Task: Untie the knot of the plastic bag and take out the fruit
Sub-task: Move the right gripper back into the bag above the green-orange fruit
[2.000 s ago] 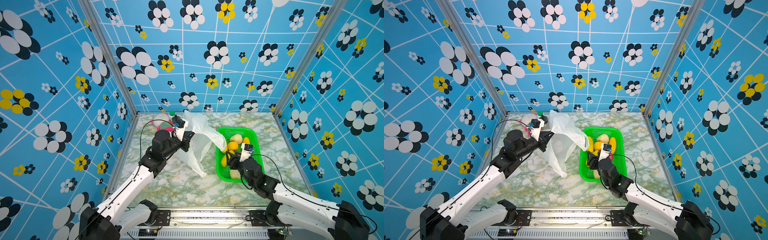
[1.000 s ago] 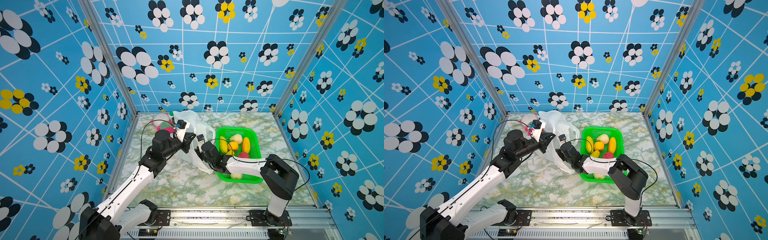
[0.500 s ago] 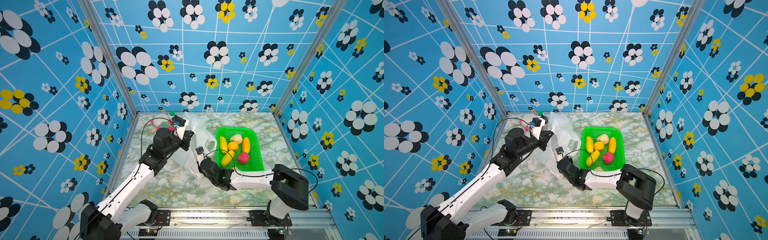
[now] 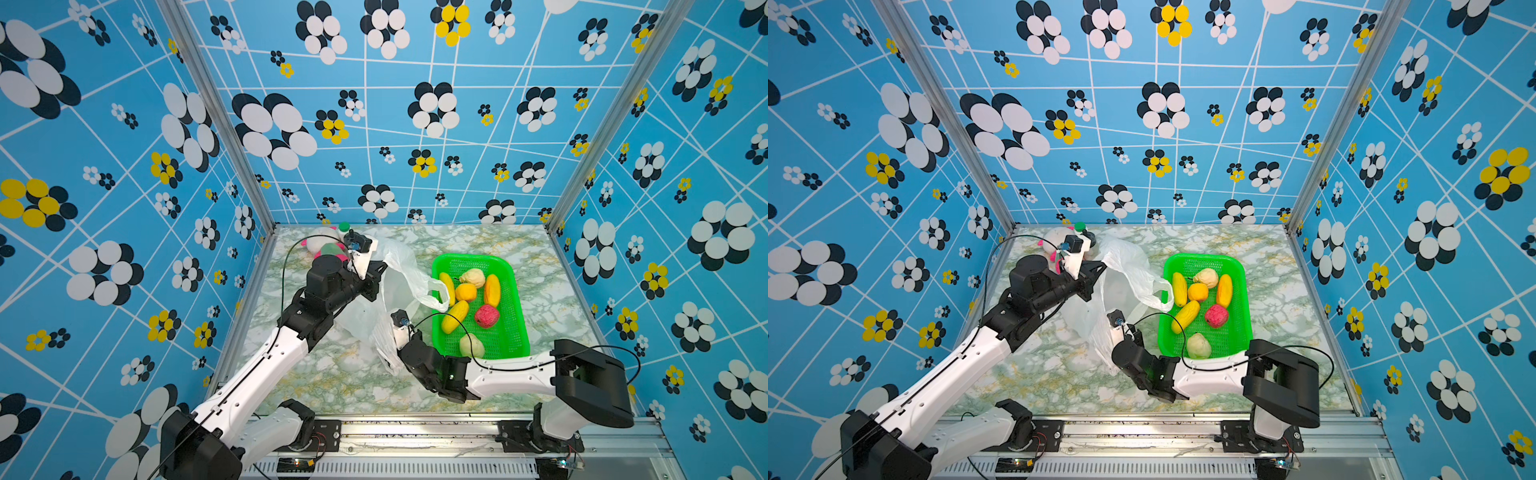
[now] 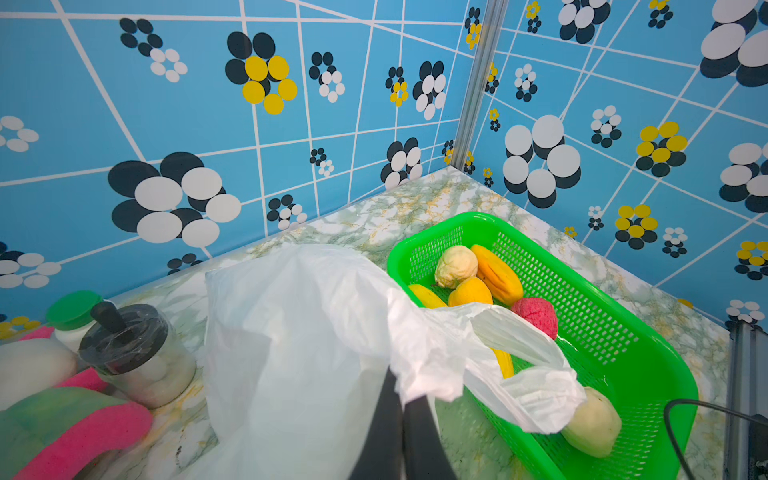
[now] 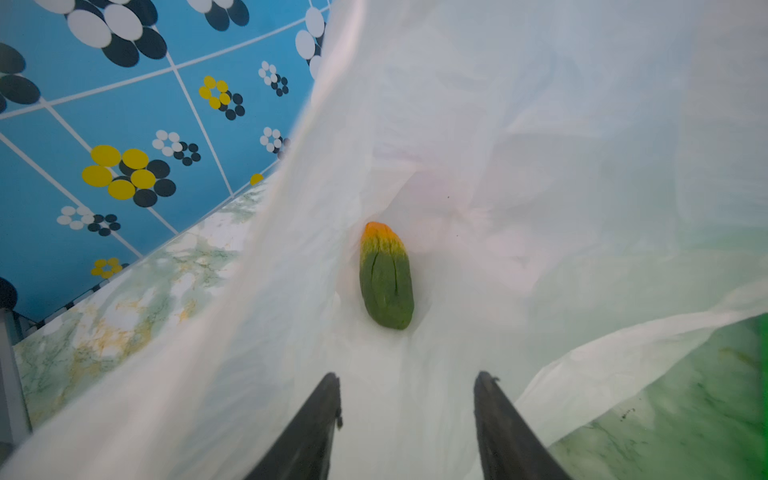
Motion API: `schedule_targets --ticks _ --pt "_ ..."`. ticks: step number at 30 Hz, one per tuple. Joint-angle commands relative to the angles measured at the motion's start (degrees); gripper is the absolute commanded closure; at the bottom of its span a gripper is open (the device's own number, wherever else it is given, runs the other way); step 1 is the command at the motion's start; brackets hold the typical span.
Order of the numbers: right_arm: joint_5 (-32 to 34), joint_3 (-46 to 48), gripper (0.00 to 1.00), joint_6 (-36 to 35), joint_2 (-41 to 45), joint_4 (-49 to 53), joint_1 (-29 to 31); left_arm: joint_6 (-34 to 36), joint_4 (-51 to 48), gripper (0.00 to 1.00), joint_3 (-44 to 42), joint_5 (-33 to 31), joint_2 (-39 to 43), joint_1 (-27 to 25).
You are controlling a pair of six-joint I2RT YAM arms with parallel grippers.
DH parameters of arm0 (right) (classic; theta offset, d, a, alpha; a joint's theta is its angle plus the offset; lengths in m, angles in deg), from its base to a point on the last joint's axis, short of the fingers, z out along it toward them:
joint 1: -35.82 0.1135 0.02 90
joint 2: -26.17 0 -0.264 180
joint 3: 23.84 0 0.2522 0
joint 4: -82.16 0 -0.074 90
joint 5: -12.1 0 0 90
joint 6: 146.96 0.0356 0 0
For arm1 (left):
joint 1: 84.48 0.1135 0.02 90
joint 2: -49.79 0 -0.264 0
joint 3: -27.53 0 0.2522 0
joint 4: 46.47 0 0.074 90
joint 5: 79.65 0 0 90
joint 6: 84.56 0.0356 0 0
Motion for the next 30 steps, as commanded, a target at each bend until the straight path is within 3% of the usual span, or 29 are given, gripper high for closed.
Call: schedule_targets --ticks 1,4,10,16,21,25,30 --pt "6.42 -0.14 0.37 -4.13 -0.36 -5.70 1.15 0.61 0.19 1.00 1.03 -0.05 1.07 -0.04" --pt "5.78 -1.21 0.37 -2.14 -1.90 -3.91 -1.40 0.52 0.48 1.00 0.75 0.20 1.63 0.01" --pt "0.71 -1.09 0.51 1.48 -3.71 -3.40 -6.67 0.34 0.49 1.00 0.39 1.00 2.23 0.06" --pt "-6.49 -7.70 0.62 3.27 -13.07 -1.72 -7.57 0.17 1.60 1.00 0.71 1.94 1.93 0.03" --pt "-9.18 -13.30 0.62 4.41 -18.60 -0.02 -7.53 -0.11 1.73 1.00 0.88 2.05 0.33 0.01" --pt "-8.41 -21.50 0.58 5.04 -22.56 9.38 -7.58 -0.10 1.63 1.00 1.19 2.01 -0.12 0.01" --pt "-14.27 -26.04 0.55 7.22 -26.40 11.35 -6.11 -0.31 1.89 1.00 1.10 2.05 0.18 -0.06"
